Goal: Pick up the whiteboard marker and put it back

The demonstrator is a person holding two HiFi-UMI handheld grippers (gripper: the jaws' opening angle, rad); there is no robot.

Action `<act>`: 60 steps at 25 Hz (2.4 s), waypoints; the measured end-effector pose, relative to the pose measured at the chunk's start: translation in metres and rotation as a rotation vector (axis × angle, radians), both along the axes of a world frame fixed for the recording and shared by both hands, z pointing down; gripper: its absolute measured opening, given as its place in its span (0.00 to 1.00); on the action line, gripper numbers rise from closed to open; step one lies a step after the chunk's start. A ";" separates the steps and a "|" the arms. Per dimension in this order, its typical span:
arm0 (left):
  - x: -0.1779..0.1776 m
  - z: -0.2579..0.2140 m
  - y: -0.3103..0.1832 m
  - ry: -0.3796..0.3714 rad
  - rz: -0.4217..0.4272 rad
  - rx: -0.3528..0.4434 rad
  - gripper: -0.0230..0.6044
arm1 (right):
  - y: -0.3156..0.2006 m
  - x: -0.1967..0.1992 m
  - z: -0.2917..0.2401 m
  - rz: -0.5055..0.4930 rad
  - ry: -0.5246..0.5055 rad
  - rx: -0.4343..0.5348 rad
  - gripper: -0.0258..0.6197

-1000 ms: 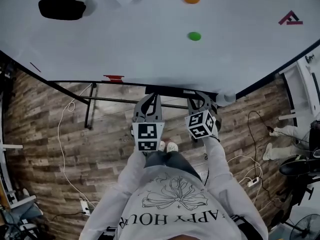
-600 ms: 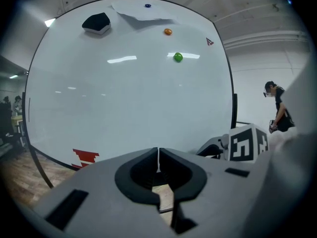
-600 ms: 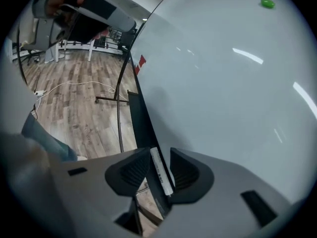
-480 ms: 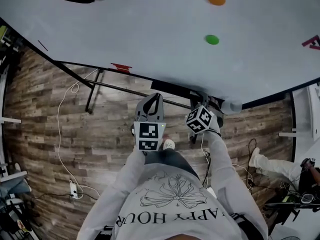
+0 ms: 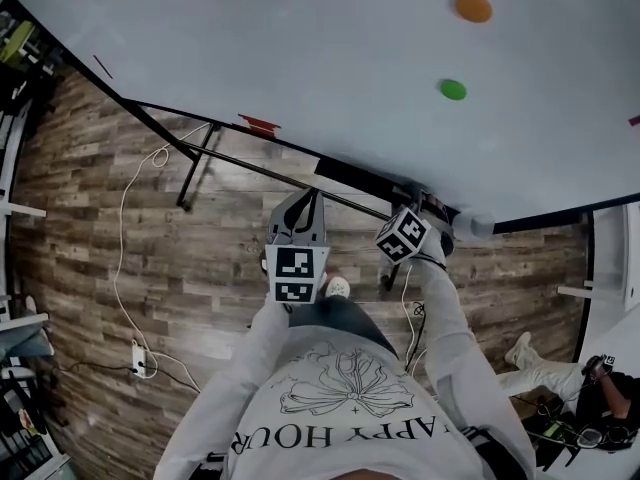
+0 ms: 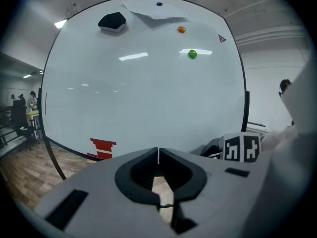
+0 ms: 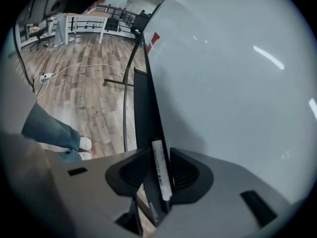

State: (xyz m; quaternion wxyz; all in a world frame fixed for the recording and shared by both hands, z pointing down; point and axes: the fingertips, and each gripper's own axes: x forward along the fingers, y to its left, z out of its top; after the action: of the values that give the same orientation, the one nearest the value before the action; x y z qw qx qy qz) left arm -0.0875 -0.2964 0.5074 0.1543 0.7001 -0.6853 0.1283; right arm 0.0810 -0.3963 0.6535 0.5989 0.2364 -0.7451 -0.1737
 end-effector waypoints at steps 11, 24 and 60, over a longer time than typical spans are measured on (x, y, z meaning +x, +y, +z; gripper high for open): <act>-0.017 0.011 0.019 0.011 -0.055 -0.022 0.05 | -0.008 -0.007 0.009 -0.015 0.111 -0.015 0.17; -0.025 0.010 0.035 0.022 -0.083 -0.020 0.05 | -0.006 -0.007 0.006 0.009 0.132 0.022 0.15; 0.065 -0.053 -0.037 0.000 0.187 0.130 0.05 | 0.000 0.066 -0.190 0.511 -0.939 0.272 0.14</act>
State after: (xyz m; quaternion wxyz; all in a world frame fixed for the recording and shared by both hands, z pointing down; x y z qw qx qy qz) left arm -0.0225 -0.3338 0.4545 0.0961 0.7696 -0.6237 0.0974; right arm 0.1472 -0.3962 0.4631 0.1893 0.5372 -0.8219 0.0065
